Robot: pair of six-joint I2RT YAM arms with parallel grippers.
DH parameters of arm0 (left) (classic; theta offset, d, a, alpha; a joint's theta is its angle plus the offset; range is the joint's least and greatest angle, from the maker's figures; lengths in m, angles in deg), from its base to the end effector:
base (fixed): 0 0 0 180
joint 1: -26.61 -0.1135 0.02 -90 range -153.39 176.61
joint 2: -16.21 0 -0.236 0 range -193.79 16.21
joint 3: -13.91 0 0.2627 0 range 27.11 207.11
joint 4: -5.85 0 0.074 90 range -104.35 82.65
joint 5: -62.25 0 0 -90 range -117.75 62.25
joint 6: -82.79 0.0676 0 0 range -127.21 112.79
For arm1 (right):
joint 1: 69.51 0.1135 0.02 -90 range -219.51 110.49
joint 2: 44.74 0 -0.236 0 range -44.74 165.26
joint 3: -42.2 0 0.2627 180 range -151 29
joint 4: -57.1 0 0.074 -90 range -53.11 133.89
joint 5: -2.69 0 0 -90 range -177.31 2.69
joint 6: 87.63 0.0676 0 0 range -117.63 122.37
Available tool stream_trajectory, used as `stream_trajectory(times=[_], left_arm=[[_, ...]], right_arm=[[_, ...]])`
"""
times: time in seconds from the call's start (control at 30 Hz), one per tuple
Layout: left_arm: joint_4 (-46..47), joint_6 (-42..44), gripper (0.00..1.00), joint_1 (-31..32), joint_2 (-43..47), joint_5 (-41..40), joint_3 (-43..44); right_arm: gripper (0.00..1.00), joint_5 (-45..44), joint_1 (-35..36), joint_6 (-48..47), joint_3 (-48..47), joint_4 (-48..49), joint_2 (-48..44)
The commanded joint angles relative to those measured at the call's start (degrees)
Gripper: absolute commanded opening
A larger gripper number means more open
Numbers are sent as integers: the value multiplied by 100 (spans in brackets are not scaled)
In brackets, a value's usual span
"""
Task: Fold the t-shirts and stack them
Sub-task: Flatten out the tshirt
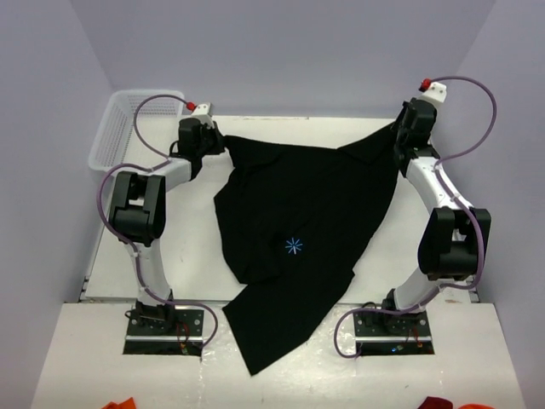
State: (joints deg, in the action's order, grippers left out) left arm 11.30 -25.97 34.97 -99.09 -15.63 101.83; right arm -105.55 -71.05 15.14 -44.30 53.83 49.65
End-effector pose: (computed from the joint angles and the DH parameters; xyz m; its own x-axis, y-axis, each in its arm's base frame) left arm 0.4769 -0.0844 0.1537 -0.4576 -0.2506 -0.8531 0.1982 0.9066 -0.3726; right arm 0.4331 -0.0328 0.2860 -0.1152 0.2131 -0.9702 0.3670 0.9167 0.1578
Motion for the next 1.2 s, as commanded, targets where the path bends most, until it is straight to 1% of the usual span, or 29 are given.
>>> stream_trajectory(times=[0.0, 0.07, 0.13, 0.2, 0.3, 0.37, 0.4, 0.43, 0.5, 0.53, 0.57, 0.6, 0.63, 0.7, 0.73, 0.8, 0.83, 0.87, 0.97, 1.07, 1.1, 1.17], left_arm=[[463, 452, 0, -19, 306, -209, 263], [385, 662, 0, -27, 430, -323, 350], [96, 786, 0, -27, 474, -403, 543], [-2, 901, 0, -27, 588, -237, 561], [-125, 831, 0, -19, 1018, 184, 526], [-248, 647, 0, -1, 1518, 256, 500], [-283, 602, 0, 42, 1929, 265, 474], [-283, 576, 0, 78, 2150, 317, 430], [-345, 506, 0, 191, 2607, 440, 464], [-423, 488, 0, 236, 3053, 458, 552], [-494, 479, 0, 332, 3275, 475, 622], [-573, 453, 0, 368, 3478, 476, 710], [-730, 409, 0, 394, 3854, 467, 911], [-898, 216, 0, 412, 4338, 606, 1132], [-951, 180, 0, 412, 4463, 668, 1342], [-1222, 110, 0, 421, 4726, 879, 1632], [-1363, 110, 0, 421, 4789, 889, 1982], [-1460, 101, 0, 421, 4876, 932, 2116], [-1707, 101, 0, 421, 5184, 968, 2512], [-1857, 171, 0, 421, 5404, 907, 2837], [-2126, 197, 0, 430, 5457, 871, 2907], [-2243, 276, 0, 421, 5475, 749, 3083]], right_arm=[[0, -470, -66, -56, -632, 228, 115], [0, -487, -83, -117, -982, 185, 229], [0, -479, -75, -240, -1300, -69, 360], [0, -313, -39, -433, -1433, -53, 248], [0, -66, 110, -644, -1170, 237, -411], [0, 4, 417, -758, -1414, -87, -893], [0, -21, 548, -1046, -1520, -166, -1079], [0, -22, 872, -1223, -1582, -176, -1263], [0, 48, 1172, -1776, -1941, -377, -1806], [0, 179, 1409, -1822, -2134, -796, -1940], [0, 259, 1498, -1840, -2623, -1009, -2072], [0, 277, 1603, -1875, -2872, -1263, -2309], [0, 294, 1848, -1936, -3257, -1579, -2433], [0, 426, 2095, -2094, -3559, -1792, -2818], [0, 496, 2331, -2130, -3908, -2028, -2916], [0, 602, 2500, -2095, -4471, -2476, -2996], [0, 707, 2596, -2043, -5005, -2827, -3066], [0, 847, 2632, -2016, -5210, -2969, -3110], [0, 1329, 2633, -1788, -5730, -3155, -3400], [0, 1437, 2624, -1612, -6334, -3436, -3471], [0, 1446, 2624, -1603, -6398, -3454, -3489], [0, 1350, 2633, -1646, -6391, -3429, -3541]])
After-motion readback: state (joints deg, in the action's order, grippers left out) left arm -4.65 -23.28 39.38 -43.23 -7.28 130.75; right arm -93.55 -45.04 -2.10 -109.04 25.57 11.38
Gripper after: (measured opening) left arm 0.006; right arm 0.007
